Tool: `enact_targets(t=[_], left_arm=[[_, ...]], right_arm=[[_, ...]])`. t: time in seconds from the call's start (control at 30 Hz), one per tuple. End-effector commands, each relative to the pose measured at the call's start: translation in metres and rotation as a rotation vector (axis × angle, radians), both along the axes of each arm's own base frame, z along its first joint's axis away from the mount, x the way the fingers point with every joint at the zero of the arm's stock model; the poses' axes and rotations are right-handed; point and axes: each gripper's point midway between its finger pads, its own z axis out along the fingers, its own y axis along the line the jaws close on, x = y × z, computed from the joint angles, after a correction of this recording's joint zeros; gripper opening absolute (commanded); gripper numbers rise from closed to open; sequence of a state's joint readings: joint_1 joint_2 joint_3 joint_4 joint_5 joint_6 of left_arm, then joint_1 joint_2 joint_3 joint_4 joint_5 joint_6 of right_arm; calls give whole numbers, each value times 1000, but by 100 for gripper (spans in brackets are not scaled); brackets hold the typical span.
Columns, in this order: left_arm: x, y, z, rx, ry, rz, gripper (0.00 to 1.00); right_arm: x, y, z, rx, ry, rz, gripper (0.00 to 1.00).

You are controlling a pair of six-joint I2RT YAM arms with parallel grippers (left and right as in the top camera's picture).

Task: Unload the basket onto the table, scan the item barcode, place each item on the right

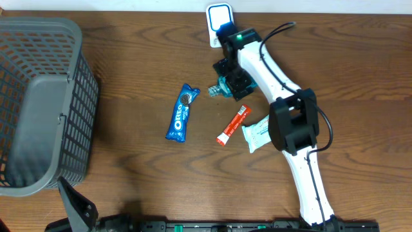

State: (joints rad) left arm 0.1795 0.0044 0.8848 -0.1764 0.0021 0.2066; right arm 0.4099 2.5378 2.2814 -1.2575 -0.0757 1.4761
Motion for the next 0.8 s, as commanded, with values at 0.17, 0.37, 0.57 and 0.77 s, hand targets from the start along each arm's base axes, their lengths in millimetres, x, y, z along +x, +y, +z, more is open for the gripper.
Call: enact_targets(t=[0.17,0.37,0.57,0.77], left_arm=[[-1,-3,1,6,-3,-17,98],[-1,-3,1,7,-3,-17,98],[-1,-3,1,7,-3,-17,98],[-1,-3,1,7,-3,-17,98]], right_arm=[[-9,10,-31,41,74,-6,89],[-17,18,-43,20,97,17,65],[-15,11,-42,13,92,61,46],[-10,4,-34,17,77,158,36]])
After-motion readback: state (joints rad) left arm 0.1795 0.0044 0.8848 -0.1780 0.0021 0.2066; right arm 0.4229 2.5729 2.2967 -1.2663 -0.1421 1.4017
